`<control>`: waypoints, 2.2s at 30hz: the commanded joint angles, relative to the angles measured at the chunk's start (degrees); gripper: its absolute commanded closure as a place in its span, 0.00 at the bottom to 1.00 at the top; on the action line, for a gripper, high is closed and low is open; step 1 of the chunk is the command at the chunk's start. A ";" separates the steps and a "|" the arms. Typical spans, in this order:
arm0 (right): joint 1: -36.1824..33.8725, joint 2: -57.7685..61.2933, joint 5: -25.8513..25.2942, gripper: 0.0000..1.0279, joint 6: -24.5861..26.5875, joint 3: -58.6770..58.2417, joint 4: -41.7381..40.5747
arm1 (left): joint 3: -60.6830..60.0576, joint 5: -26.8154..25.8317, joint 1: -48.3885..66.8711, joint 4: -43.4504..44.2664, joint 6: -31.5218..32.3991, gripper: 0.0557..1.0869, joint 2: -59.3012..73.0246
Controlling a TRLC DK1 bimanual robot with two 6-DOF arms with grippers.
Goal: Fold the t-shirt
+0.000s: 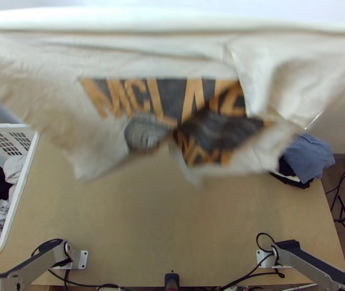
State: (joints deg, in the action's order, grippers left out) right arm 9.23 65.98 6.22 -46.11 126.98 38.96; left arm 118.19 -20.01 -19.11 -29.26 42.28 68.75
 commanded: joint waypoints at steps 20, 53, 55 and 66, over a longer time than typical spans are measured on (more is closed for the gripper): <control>8.43 -24.14 2.04 0.97 -4.69 -51.04 20.19 | -55.70 -7.59 3.91 -11.17 -4.31 0.97 -35.88; 2.02 21.83 1.34 0.97 1.46 -17.47 -16.37 | -24.68 1.47 1.80 14.49 -5.90 0.97 10.53; 2.02 23.50 0.46 0.97 0.23 -10.08 -16.37 | -18.26 3.22 2.33 14.58 -4.23 0.97 10.61; 2.10 8.56 1.52 0.97 -4.43 -2.52 -6.35 | -2.88 4.10 2.33 7.99 1.75 0.97 0.24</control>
State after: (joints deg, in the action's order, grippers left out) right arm 11.44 84.23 6.50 -48.34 121.40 26.09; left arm 108.33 -16.23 -16.40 -17.12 41.01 76.09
